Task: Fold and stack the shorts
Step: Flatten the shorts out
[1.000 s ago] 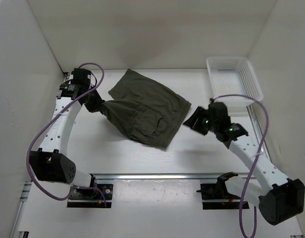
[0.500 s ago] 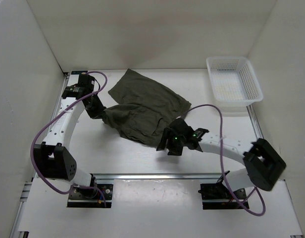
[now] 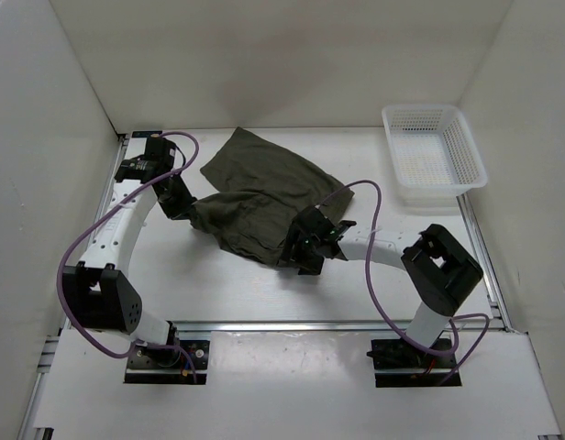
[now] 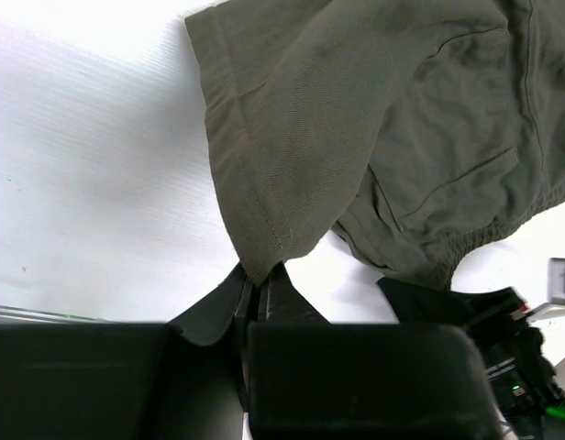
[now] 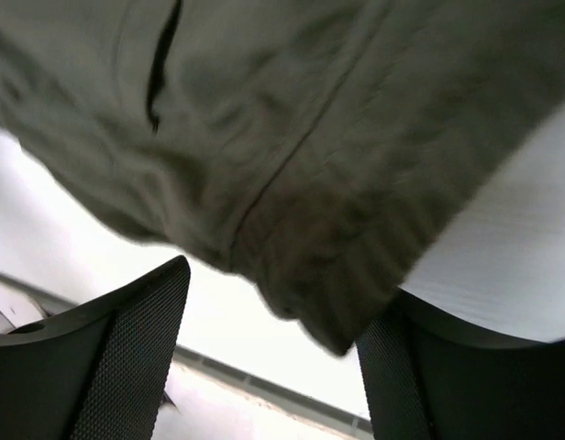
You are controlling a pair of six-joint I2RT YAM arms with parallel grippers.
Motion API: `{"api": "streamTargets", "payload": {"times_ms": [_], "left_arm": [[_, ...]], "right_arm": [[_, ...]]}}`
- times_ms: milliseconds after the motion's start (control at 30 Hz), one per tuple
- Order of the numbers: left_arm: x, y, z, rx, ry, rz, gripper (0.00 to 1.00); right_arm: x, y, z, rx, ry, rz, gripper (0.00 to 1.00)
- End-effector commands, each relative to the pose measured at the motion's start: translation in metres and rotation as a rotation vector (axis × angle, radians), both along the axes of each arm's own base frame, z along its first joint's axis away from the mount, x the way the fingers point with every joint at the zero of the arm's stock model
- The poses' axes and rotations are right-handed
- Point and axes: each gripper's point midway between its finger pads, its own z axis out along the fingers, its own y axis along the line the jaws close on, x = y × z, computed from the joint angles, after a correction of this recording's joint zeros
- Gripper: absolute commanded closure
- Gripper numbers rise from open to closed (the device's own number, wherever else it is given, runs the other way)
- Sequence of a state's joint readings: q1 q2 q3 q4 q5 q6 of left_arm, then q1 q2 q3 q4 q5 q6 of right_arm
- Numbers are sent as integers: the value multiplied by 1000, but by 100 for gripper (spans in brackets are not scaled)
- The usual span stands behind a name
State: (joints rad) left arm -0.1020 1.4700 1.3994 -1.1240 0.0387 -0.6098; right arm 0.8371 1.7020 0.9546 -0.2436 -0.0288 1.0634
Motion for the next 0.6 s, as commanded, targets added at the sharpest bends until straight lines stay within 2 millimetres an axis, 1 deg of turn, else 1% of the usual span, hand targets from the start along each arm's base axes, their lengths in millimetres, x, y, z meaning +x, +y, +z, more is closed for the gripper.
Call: {"api": "streamTargets", "payload": {"times_ms": [0,100,133,233,333,400,433,467,500,533,567], "left_arm": [[7,2,8,14,-34,-4,90],[7,2,8,14,-34,-4,90],[8,2,5,15,-25,-4,90],[10,2,8,14,-34,-4,90],[10,2,8,14,-34,-4,90],[10,2,8,14,-34,-4,90],[10,2,8,14,-34,-4,90],[10,2,8,14,-34,-4,90],[7,2,7,15,-23,-4,90],[7,2,7,15,-23,-4,90],[7,2,7,15,-23,-4,90]], "right_arm": [[14,-47,-23,-158,-7,-143,26],[18,-55,-24,-177,-26,-167,28],[25,-60,-21,-186,-47,-190,31],[28,-60,-16,-181,-53,-214,36],[33,-67,-16,-216,-73,-245,45],[39,-68,-13,-222,-95,-267,53],[46,-75,-13,-242,-115,-292,60],[50,-75,-10,-248,-134,-292,74],[53,-77,-8,-261,-146,-301,83],[54,-86,-10,-295,-151,-296,91],[60,-90,-3,-298,-169,-307,100]]}}
